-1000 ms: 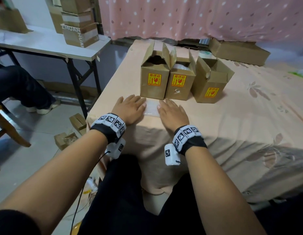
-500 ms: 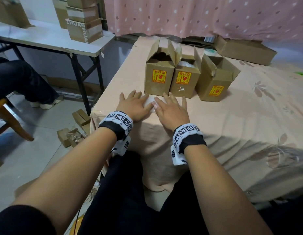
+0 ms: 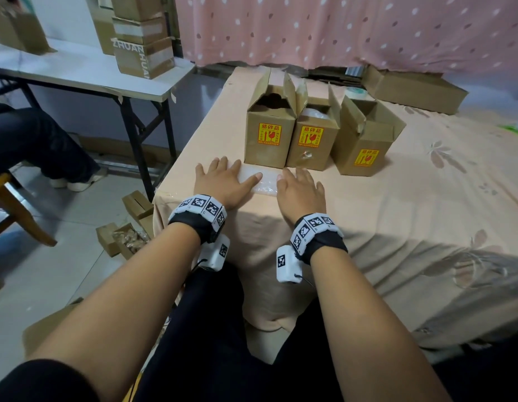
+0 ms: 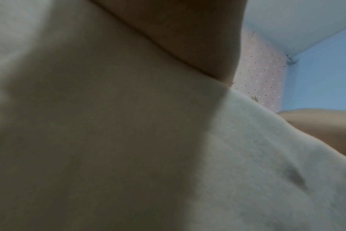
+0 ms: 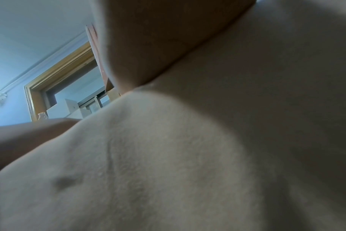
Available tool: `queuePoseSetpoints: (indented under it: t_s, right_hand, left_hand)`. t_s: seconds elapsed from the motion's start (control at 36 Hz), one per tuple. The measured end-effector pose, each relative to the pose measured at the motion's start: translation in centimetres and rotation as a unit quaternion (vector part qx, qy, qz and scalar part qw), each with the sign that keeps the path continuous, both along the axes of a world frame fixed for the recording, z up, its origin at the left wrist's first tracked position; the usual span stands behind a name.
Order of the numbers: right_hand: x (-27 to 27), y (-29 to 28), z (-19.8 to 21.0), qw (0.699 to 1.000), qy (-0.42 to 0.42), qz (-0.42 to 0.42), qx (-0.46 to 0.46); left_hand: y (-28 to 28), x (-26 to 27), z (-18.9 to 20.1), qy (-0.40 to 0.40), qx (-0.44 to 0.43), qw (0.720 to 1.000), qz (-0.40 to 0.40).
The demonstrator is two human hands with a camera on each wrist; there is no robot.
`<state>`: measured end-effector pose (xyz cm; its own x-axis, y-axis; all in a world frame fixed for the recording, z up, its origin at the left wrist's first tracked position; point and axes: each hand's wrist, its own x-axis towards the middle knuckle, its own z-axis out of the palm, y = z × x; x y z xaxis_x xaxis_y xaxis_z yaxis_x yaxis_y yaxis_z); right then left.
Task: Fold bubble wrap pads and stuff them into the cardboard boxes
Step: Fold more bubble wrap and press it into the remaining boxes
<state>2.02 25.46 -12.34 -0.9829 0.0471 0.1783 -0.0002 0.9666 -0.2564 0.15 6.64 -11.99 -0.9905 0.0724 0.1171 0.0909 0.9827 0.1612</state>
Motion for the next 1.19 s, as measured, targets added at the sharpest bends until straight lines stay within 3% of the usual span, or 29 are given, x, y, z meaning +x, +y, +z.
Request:
queuePoseSetpoints:
  t_s: [0.31,0.42,0.56,0.67,0.81,0.92,1.06,1.19]
  right_hand:
    - [0.0,0.1,0.2,0.999,0.004,0.004,0.049]
    - [0.3,-0.2,0.2,0.996,0.049,-0.001,0.080]
    - [0.7,-0.5,0.5,0.990,0.061,0.073,0.103]
    - [0.4,-0.3,0.6,0.993,0.001,0.093,0.070]
    - [0.3,-0.3,0.4,0.997,-0.012,0.070,0.039]
    - [0.3,0.1,0.5,1.000,0.000,0.005,0.002]
    - [0.2,0.1,0.3,0.999,0.028,-0.037,0.008]
    - [1.0,-0.5,0.5,0.988,0.101,0.067,0.093]
  left_hand:
    - [-0.1,0.0,-0.1,0.010,0.037,0.999,0.003]
    - [0.3,0.4,-0.1,0.032,0.042,0.999,0.011]
    - [0.4,1.1,0.2,0.138,-0.047,0.981,-0.128]
    - [0.4,0.8,0.3,0.077,-0.027,0.981,-0.174]
    - [0.3,0.3,-0.2,0.078,0.016,0.989,-0.124]
    - [0.2,0.2,-0.2,0.080,0.044,0.995,-0.049]
    - [0.1,0.3,-0.2,0.076,0.036,0.996,-0.002]
    - [0.1,0.9,-0.1,0.116,-0.019,0.977,-0.180]
